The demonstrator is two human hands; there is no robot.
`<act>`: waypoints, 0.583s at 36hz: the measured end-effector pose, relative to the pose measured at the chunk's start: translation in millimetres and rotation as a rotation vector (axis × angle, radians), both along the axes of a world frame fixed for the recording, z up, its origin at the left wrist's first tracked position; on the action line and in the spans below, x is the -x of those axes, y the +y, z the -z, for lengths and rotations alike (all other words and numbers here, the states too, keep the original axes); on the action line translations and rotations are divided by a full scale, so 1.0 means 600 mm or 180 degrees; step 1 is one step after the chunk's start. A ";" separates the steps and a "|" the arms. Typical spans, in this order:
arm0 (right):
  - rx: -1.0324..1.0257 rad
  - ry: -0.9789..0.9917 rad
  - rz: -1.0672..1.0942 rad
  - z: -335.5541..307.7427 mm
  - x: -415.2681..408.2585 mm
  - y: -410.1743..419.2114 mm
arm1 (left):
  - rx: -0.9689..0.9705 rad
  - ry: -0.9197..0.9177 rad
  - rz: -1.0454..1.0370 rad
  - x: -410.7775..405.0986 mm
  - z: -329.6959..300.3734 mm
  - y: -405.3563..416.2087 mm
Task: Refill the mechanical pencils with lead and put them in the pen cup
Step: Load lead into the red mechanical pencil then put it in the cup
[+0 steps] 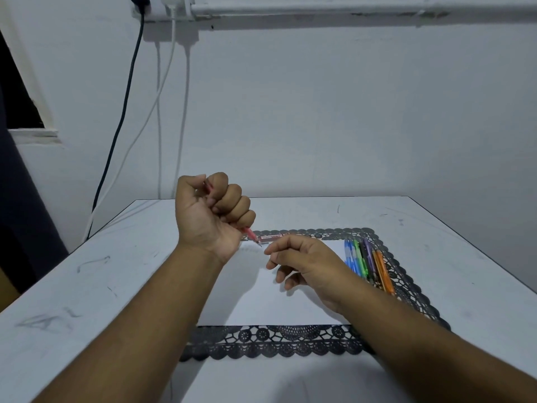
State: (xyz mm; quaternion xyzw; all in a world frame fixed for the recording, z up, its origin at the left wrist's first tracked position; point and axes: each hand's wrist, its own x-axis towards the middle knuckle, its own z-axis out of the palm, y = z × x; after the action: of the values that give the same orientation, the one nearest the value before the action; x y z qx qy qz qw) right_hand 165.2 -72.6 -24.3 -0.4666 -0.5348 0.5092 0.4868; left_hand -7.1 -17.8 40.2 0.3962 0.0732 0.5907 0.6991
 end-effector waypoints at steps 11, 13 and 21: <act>0.0021 -0.0007 0.0026 0.001 0.000 0.001 | 0.0081 -0.0133 0.0094 -0.001 0.006 0.003; 0.0004 -0.0022 0.0036 0.001 0.001 0.002 | 0.0129 -0.0026 0.0119 -0.002 0.007 0.003; 0.0027 -0.0084 0.0045 -0.001 0.001 0.001 | 0.0244 -0.0025 0.0084 -0.003 0.010 0.001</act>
State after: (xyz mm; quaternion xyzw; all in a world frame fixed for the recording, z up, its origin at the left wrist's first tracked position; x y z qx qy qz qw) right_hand 164.4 -72.1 -23.9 -0.4791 -0.5356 0.5019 0.4813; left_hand -5.2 -17.1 34.4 0.3676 0.0877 0.5797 0.7218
